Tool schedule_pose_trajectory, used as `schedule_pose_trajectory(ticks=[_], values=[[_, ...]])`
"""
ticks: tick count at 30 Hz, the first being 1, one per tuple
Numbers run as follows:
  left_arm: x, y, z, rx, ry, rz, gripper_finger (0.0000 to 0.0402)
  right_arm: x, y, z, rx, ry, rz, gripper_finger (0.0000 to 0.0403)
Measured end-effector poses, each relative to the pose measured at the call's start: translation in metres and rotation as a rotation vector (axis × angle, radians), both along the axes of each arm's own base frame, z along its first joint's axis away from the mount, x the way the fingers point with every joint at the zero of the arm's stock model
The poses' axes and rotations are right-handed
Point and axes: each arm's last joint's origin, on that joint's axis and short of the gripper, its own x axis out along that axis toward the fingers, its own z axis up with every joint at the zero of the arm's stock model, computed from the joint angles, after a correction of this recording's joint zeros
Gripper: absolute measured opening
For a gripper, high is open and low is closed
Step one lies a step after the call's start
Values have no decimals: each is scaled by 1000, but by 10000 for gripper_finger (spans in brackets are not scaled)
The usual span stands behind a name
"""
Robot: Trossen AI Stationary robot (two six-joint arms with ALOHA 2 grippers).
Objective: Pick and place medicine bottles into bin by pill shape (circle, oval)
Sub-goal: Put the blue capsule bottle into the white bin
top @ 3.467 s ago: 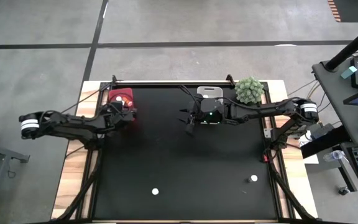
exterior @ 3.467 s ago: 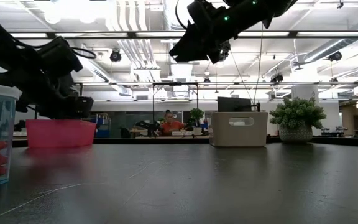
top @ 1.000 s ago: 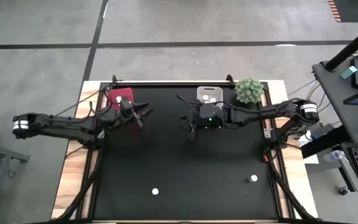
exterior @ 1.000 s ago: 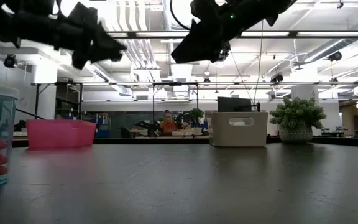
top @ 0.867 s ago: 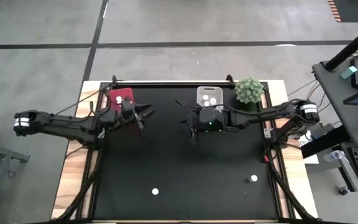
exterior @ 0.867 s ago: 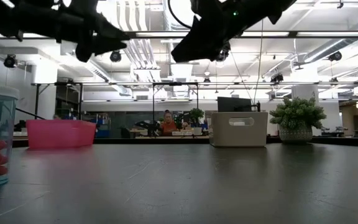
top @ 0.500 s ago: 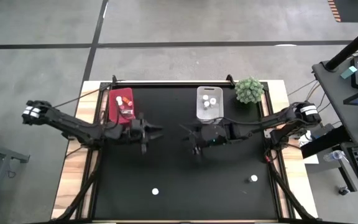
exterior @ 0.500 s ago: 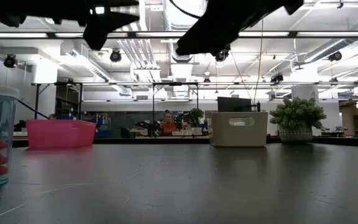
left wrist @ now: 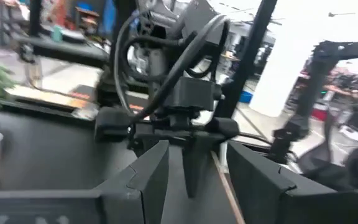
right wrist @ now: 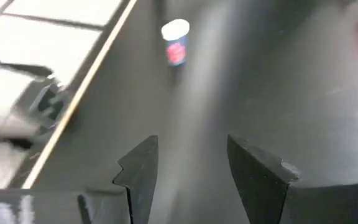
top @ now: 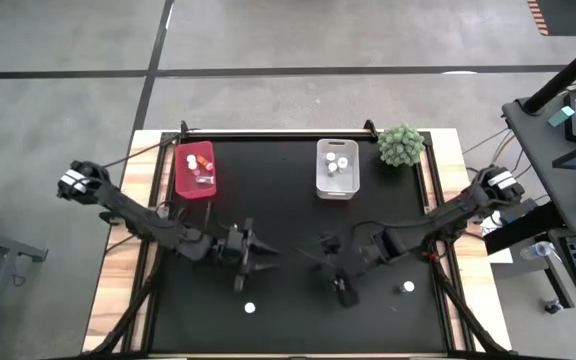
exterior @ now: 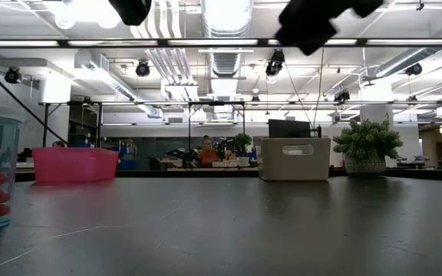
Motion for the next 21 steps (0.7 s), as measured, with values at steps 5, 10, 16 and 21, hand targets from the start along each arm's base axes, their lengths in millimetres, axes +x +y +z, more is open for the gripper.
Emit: schedule_pose_trajectory(ticks=[5, 10, 16, 21], values=[[8, -26, -2, -91, 27, -65, 147, -17, 28, -2, 28, 47, 61, 183], [6, -51, -5, -192, 82, -137, 147, -30, 47, -4, 63, 79, 90, 183], [-8, -67, -9, -205, 225, -186, 147, -32, 55, -4, 43, 40, 74, 183], [-19, -66, -14, -260, 370, -143, 143, -31, 54, -6, 32, 41, 71, 183]])
